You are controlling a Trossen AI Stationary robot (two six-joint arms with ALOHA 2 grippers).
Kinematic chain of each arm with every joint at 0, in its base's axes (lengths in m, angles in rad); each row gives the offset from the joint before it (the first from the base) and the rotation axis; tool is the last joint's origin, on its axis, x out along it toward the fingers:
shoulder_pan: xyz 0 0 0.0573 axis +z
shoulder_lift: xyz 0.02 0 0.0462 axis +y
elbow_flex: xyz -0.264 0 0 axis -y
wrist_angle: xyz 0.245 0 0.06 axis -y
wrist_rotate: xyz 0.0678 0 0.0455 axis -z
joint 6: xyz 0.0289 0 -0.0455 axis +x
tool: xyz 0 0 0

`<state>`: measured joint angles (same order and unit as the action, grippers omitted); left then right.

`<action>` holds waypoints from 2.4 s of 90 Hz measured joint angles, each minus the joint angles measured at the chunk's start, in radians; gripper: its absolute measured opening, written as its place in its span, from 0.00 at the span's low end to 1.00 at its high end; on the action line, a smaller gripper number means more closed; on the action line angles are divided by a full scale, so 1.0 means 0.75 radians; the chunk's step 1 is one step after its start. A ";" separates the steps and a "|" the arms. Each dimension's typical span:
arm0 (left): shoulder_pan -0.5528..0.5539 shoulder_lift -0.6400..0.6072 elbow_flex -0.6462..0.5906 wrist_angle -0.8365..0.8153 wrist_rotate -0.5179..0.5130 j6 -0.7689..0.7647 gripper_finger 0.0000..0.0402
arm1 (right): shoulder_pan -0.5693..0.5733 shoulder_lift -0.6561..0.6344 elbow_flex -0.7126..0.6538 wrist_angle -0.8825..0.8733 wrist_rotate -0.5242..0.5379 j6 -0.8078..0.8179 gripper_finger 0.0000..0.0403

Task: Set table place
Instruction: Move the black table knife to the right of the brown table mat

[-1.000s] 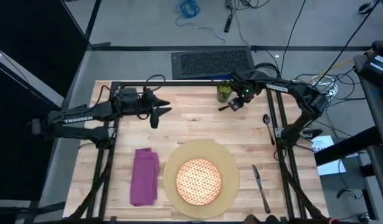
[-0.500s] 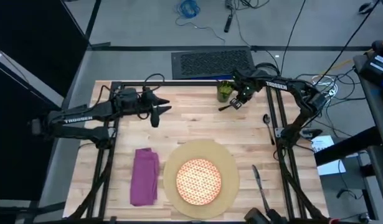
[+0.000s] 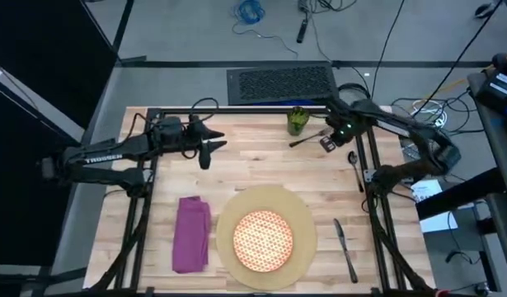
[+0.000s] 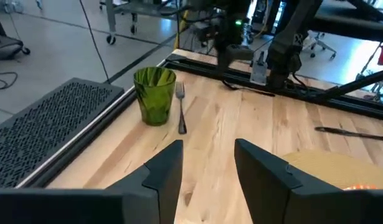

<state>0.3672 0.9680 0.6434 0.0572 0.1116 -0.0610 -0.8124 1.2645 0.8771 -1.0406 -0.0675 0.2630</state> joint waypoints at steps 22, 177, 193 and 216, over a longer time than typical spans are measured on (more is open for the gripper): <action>-0.013 -0.001 0.001 0.090 0.000 -0.011 0.33 | 0.123 -0.183 -0.195 0.041 -0.036 0.176 0.20; -0.008 0.001 0.001 0.216 -0.050 0.090 0.33 | 2.056 0.064 -0.324 0.589 -0.294 2.183 0.00; -0.008 0.001 0.001 0.222 -0.050 0.088 0.33 | 2.103 0.142 -0.324 0.712 -0.304 2.256 0.00; -0.007 0.001 0.001 0.222 -0.050 0.088 0.33 | 2.216 0.190 -0.324 0.795 -0.296 2.458 0.11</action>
<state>0.3616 0.9684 0.6441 0.2234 0.0742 0.0050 0.8492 1.4070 0.6342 -0.4447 -0.2893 2.1062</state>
